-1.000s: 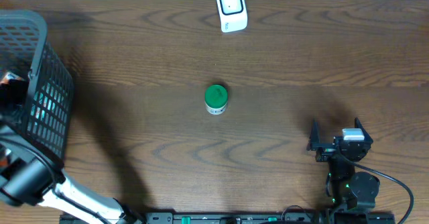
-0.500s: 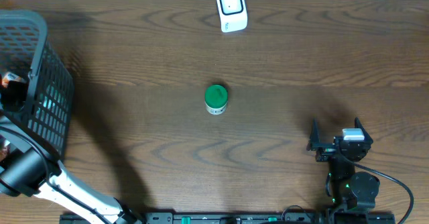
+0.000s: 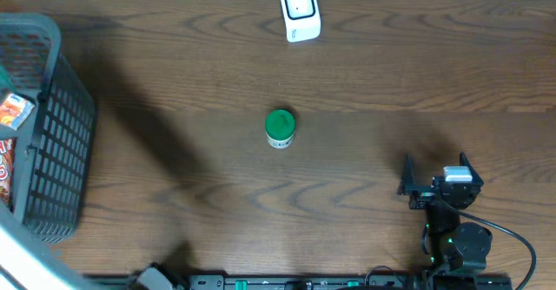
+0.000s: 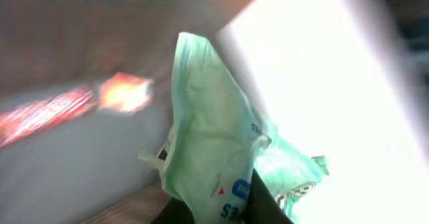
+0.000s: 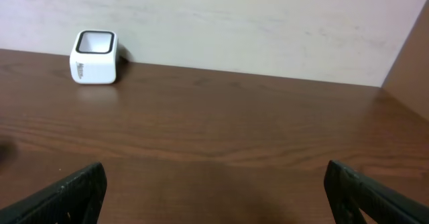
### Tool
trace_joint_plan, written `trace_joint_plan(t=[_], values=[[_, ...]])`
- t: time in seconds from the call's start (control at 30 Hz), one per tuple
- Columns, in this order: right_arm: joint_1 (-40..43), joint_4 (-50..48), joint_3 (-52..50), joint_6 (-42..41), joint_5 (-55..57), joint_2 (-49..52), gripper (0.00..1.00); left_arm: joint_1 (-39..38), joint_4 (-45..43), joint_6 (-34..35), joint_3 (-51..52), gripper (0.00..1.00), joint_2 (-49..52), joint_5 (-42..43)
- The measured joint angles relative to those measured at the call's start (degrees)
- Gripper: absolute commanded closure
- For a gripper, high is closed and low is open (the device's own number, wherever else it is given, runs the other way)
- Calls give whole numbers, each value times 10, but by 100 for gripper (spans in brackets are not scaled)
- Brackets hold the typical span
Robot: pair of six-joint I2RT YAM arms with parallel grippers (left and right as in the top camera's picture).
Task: Scan the item barcode
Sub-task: 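Reach the left gripper into the basket and grasp the mint-green snack pack, then place the mint-green pack right of the jar and release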
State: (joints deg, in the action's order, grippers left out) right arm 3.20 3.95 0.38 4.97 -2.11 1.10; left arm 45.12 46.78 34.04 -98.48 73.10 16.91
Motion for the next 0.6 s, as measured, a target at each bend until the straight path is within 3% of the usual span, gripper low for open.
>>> trace_joint_plan(t=[0.13, 0.3, 0.43, 0.6], values=[[0, 0, 0, 0, 0, 0, 1, -135, -42, 28, -15, 85, -126, 52], [0, 0, 0, 0, 0, 0, 1, -434, -57, 49, 15, 85, -149, 49], [0, 0, 0, 0, 0, 0, 1, -643, -68, 52, 73, 85, -57, -51], [0, 0, 0, 0, 0, 0, 1, -791, -120, 44, 109, 84, 155, -127]])
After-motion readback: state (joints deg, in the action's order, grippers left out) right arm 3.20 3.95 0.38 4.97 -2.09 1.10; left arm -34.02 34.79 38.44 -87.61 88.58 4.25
